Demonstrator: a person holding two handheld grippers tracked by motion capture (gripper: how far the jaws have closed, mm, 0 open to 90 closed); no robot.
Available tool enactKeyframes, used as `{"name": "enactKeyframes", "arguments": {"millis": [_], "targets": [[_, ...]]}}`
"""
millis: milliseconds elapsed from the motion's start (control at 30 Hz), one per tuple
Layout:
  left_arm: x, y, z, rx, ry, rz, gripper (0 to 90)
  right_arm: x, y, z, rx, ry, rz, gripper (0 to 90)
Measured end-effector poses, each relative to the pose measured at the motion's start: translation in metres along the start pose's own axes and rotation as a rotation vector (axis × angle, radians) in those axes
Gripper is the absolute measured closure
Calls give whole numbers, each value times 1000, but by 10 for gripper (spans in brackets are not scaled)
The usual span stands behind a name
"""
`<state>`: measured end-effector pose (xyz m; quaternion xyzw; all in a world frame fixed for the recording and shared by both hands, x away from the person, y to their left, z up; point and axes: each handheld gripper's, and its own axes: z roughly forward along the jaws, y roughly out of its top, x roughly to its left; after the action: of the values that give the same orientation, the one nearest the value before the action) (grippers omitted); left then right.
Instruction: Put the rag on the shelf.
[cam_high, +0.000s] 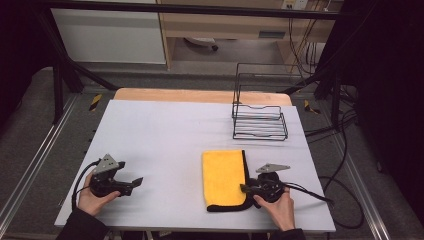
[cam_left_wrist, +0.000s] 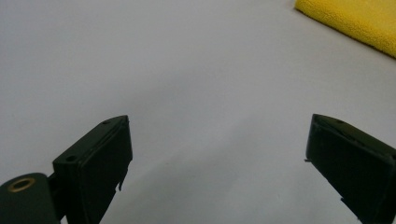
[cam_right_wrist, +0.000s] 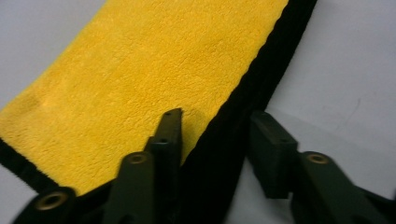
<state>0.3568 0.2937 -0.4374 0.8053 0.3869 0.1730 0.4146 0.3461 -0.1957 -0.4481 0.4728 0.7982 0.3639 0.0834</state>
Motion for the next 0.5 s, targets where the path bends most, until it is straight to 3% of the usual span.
{"name": "enactKeyframes", "arguments": {"millis": [100,167,367,500], "targets": [[-2,2,1,-2,-5,-1,69,-1,1,-2,9,28,18,749],[-4,3,3,0,-9,2,68,-2,2,-3,14,42,27,787],[-11,6,6,9,-18,3,64,1,0,-10,20,50,53,808],[-18,9,8,15,-23,4,61,0,-3,-11,11,31,8,775]]}}
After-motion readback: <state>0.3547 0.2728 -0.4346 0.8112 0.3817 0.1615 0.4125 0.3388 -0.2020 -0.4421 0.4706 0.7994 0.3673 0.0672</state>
